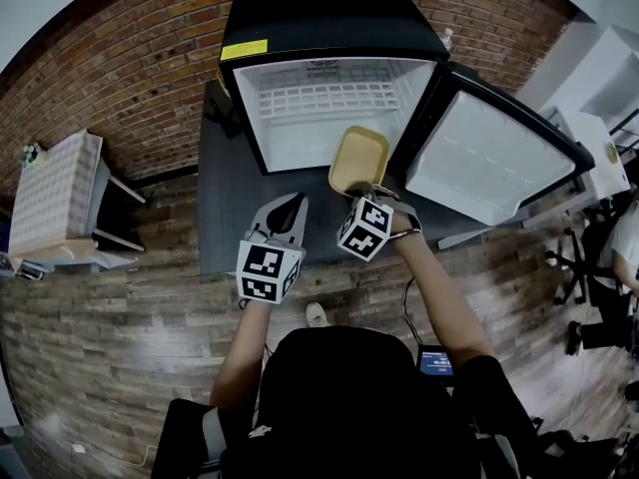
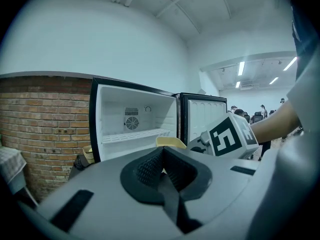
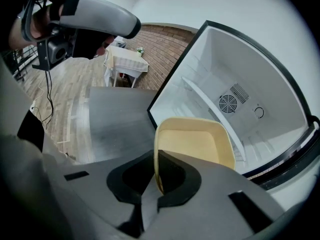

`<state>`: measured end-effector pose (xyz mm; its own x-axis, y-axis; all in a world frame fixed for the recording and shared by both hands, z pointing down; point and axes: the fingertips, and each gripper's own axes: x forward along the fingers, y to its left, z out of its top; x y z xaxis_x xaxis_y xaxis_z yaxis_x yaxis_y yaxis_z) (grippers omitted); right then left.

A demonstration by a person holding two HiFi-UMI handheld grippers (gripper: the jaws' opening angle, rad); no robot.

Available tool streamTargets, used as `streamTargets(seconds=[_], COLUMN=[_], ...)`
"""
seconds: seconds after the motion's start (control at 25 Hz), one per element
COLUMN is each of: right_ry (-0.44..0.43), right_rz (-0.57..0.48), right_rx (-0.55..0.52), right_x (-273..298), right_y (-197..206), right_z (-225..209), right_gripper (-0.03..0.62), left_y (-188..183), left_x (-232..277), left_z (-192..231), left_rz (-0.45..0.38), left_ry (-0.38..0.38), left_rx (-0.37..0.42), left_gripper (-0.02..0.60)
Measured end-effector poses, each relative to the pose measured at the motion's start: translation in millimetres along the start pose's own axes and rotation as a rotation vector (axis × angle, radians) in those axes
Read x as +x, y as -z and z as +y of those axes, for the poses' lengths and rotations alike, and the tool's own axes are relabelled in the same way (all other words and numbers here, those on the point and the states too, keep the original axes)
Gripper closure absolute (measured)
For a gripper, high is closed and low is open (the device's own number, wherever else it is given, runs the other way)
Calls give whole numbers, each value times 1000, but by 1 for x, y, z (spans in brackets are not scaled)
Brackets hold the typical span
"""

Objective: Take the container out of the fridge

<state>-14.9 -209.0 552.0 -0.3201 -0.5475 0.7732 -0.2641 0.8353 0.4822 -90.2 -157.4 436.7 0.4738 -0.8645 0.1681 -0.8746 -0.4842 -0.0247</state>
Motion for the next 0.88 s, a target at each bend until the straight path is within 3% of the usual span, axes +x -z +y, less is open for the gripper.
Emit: streamTargets(seconds=[0.88], right_ry=[-18], right_rz=[-76], right_rx=[-94], right_x=[-95], right_y=[36], right_z=[63], right_gripper=[544], left_y=[-6], left_x=[-56], left_z=[-108], left_rz=[-21], left_ry=[-72], left_rx=[-31], left_gripper=[568])
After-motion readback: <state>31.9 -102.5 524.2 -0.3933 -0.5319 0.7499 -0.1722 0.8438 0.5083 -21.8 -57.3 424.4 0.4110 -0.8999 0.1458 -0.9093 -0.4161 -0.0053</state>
